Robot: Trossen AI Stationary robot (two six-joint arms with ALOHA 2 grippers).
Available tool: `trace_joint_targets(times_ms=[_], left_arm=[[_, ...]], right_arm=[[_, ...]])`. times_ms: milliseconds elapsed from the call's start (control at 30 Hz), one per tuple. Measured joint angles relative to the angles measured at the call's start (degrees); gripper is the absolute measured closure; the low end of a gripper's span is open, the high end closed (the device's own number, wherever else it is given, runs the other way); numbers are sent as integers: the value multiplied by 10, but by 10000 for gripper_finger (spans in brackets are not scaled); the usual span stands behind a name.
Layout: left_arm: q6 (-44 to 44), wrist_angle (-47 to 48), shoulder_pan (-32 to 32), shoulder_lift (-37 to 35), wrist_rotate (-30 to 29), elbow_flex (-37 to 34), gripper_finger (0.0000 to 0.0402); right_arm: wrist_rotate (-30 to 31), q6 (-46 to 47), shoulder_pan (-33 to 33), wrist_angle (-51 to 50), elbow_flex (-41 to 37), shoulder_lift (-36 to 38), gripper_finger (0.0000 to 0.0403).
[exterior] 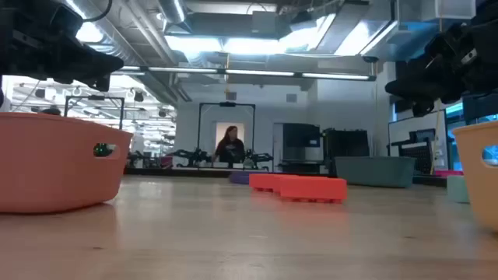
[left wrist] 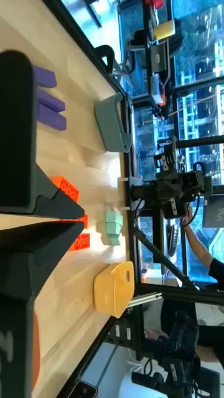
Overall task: Sort & place blocks by color
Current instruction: Put the top light blue block into the brown bin
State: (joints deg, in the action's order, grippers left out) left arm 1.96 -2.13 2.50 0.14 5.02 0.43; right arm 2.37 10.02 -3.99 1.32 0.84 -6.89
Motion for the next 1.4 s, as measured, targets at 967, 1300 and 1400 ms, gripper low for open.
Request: trace_joint_targets(times_ms=[967, 1300, 1400], left_arm=[[0, 0, 0, 0, 0, 0, 389], [0, 0, 0, 0, 0, 0, 401], [0, 0, 0, 0, 0, 0, 400]], right_arm=[[0, 0, 0, 0, 0, 0, 377], [0, 0, 0, 0, 0, 0, 377], [0, 0, 0, 0, 0, 0, 377]])
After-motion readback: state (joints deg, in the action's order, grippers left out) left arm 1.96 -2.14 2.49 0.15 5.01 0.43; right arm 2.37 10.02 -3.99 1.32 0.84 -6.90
